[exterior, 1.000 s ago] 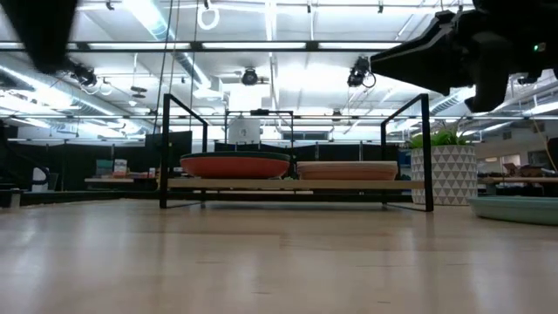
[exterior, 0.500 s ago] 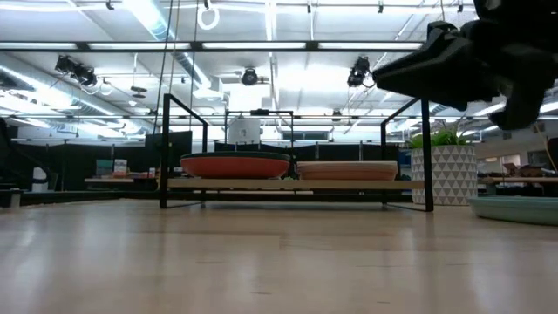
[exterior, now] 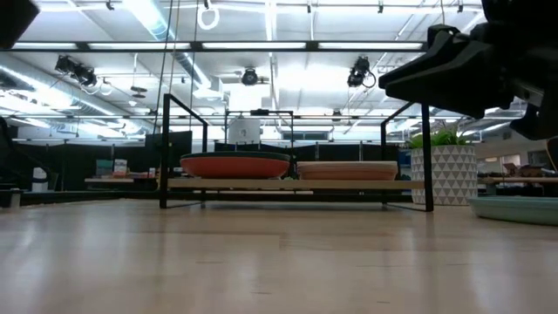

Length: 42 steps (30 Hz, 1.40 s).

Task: Place and stack plates onto a shelf
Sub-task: Stack the blue plate on top of the dark blue plate on the shelf

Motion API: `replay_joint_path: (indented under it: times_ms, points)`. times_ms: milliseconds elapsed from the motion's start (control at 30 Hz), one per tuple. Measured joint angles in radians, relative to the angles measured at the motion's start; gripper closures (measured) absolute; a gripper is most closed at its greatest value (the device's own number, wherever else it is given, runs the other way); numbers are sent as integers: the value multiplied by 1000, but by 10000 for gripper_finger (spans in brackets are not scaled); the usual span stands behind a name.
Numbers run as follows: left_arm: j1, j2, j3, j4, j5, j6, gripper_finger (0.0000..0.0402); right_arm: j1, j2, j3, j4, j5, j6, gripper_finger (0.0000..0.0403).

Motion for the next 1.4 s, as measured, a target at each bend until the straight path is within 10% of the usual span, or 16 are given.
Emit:
replay_joint_path:
  times_ms: [867, 1400]
  points:
    - [40, -41, 17, 33, 1, 259, 389, 5, 0, 0, 0, -8, 1, 294]
    - [229, -99, 352, -16, -521, 1372, 389, 7, 0, 0, -43, -33, 58, 294]
